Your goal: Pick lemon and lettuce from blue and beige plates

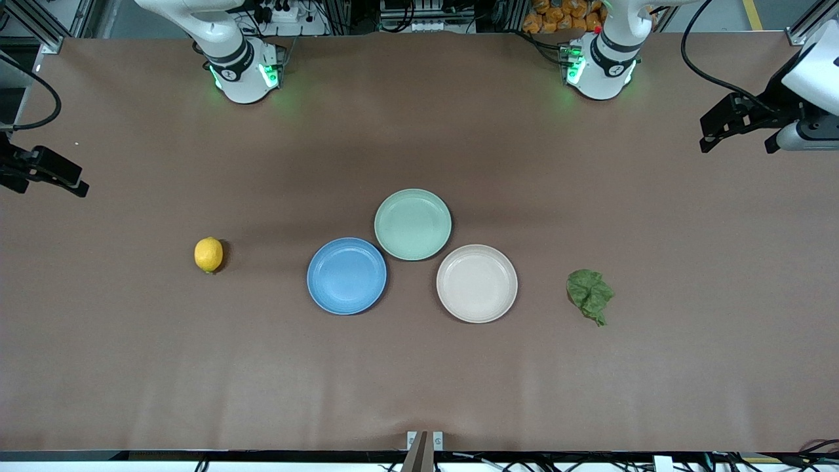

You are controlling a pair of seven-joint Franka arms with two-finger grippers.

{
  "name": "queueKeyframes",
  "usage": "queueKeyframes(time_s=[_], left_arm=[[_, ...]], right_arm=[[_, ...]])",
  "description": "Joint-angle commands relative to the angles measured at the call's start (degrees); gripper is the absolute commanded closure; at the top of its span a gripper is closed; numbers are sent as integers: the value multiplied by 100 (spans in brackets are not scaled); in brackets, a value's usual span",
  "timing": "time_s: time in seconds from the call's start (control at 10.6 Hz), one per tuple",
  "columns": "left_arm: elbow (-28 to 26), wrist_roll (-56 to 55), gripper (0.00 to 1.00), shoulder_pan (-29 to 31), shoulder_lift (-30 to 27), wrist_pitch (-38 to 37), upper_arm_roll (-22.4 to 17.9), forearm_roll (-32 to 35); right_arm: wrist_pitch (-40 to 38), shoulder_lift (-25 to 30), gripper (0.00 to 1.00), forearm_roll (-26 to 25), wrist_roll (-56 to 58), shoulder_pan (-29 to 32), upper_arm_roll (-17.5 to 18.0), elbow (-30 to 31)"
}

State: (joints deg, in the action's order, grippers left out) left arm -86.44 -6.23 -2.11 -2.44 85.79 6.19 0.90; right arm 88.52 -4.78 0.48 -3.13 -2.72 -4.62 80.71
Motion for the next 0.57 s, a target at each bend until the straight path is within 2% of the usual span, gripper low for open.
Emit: queueKeyframes(time_s=[0.0, 0.47], left_arm=[[83, -80, 0, 17, 6, -124, -4, -143], [65, -80, 0, 17, 6, -203, 5, -152]], right_arm=[[209, 232, 0, 31, -109, -70, -48, 244], [192, 197, 0, -13, -109, -79, -39, 217]])
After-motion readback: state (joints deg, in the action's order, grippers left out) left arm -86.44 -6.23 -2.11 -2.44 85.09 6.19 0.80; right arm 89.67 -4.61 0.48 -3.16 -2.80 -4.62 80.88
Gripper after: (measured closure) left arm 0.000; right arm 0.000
